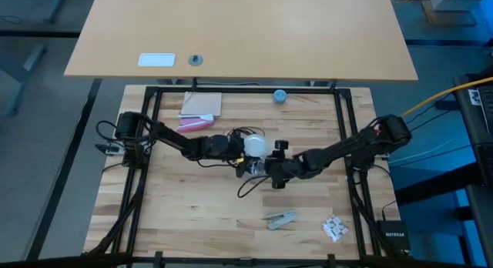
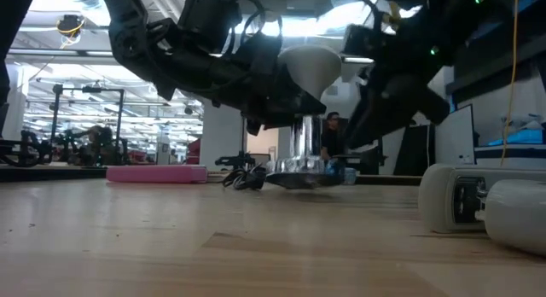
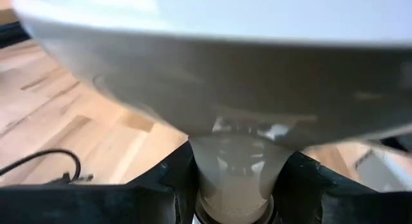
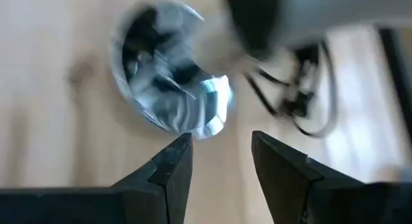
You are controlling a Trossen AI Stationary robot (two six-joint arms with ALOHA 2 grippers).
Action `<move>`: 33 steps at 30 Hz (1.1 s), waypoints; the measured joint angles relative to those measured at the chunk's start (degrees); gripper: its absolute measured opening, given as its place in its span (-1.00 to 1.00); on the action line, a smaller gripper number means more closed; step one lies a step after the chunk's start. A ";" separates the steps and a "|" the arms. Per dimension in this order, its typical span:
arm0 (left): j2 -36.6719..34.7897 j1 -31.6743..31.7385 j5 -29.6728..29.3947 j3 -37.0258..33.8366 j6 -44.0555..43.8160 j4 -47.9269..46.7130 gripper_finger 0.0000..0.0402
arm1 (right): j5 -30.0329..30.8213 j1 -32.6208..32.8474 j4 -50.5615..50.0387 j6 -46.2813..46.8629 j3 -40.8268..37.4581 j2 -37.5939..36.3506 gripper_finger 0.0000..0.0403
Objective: Screw lightbulb
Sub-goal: Insert the lightbulb into the lamp
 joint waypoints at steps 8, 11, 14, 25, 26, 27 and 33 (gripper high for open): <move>0.00 0.39 -0.01 0.00 0.06 1.24 -0.25 | -4.46 0.02 7.39 -0.63 0.00 3.50 -0.18; 0.02 0.39 -0.13 -0.02 0.26 0.71 -0.25 | -3.31 0.04 7.82 -0.72 0.00 5.50 -0.18; 0.02 0.43 -0.20 -0.02 0.28 0.80 -0.25 | -2.22 0.04 9.09 -0.82 0.00 7.53 -0.18; 0.07 0.05 -0.05 -0.05 0.22 -0.02 -0.25 | 6.68 0.09 8.21 0.22 -0.09 9.16 -0.18; 0.04 0.01 0.23 -0.04 0.16 0.04 -0.25 | 7.36 0.05 8.27 0.24 -0.09 9.16 -0.18; 0.02 -0.05 0.48 -0.02 0.04 0.05 -0.25 | 8.35 0.01 8.31 0.26 -0.09 9.16 -0.18; 0.02 -0.57 1.29 -0.02 -0.03 -0.17 -0.25 | 15.25 -0.13 8.76 2.05 0.00 9.14 -0.18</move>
